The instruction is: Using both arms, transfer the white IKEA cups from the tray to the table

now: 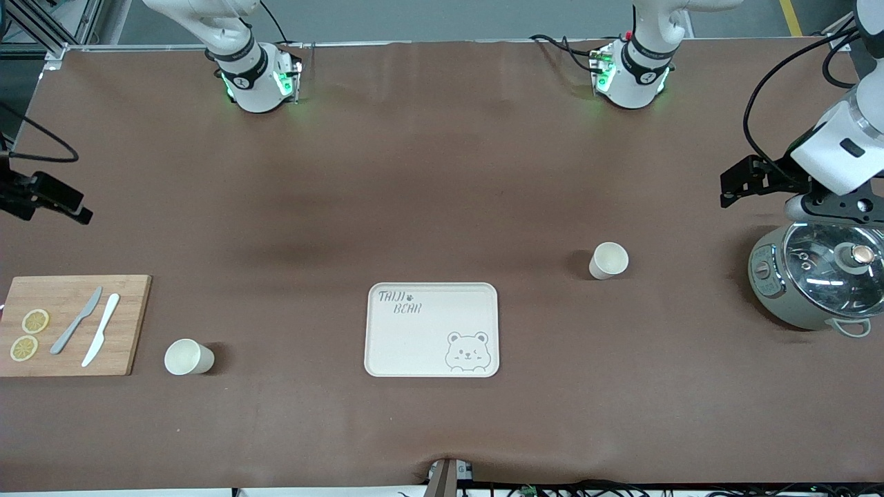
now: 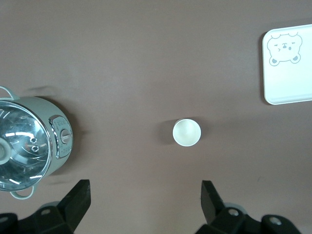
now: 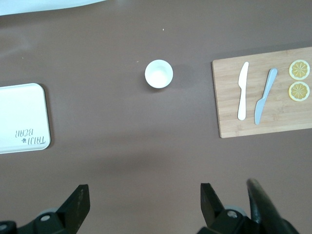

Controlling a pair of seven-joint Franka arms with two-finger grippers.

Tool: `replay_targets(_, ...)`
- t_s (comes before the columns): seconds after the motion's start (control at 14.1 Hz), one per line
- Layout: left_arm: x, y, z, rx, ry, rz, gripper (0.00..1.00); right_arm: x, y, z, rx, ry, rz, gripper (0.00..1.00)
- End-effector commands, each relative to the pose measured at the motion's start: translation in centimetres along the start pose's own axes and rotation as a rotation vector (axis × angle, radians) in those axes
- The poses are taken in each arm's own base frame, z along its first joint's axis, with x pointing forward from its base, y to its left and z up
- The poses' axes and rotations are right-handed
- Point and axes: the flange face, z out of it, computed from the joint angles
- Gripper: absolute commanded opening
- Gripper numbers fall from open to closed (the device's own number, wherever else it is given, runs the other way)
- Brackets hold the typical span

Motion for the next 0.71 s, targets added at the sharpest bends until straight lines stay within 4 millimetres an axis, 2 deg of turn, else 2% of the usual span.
replay_targets(0.0,-0.25,0.20,-0.52,0.009,0.011,0.001,1.00,-4.15,-0.29,0.85,-0.001,0.042,-0.015,1.00)
replay_targets(0.28,-0.18,0.25,-0.66,0.004,0.016,0.000,1.00,-4.40,0.30,0.91,-0.003,0.035,-0.064,1.00)
replay_targets(0.64,-0.22,0.01,-0.75,0.003,0.017,-0.006,1.00,-4.37,0.05,0.93,-0.003,0.034,-0.067,1.00)
